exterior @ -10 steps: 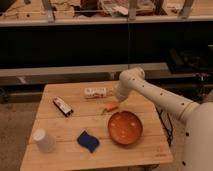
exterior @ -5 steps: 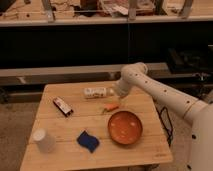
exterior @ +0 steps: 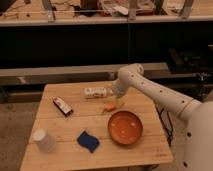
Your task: Place the pepper on the white sponge
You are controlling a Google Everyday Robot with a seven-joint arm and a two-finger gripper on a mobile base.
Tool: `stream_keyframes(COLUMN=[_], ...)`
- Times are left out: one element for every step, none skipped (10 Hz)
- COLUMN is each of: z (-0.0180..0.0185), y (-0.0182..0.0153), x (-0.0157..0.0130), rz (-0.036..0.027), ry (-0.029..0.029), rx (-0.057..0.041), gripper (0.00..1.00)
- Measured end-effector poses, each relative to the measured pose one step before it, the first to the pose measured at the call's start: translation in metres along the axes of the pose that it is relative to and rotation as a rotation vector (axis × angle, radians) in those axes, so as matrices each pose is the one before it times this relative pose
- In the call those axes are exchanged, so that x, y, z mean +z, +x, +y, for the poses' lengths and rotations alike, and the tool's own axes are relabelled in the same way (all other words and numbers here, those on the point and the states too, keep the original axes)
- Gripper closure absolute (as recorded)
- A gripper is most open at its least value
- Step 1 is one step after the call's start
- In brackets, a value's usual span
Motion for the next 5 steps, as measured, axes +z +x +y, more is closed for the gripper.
stream_keyframes(z=[-0.00149,-0.00191,-0.00074,0.00036,0.00225], y=[0.00058,-0.00085,-0.00113,0.00074,0.00141], x=[0.00338,0.00473,0.00462,0.00837,0.00938], rz=[0.00534,0.00330,-0.00096,-0.00342,-0.00357], ry=[0.00601,0.00073,-0.00156,-0.00145,-0.00247], rx=[-0.00626,-0.00516,-0.00276,-0.00602,-0.00535], gripper=[0.20,0.20,0.20,0.20,0.20])
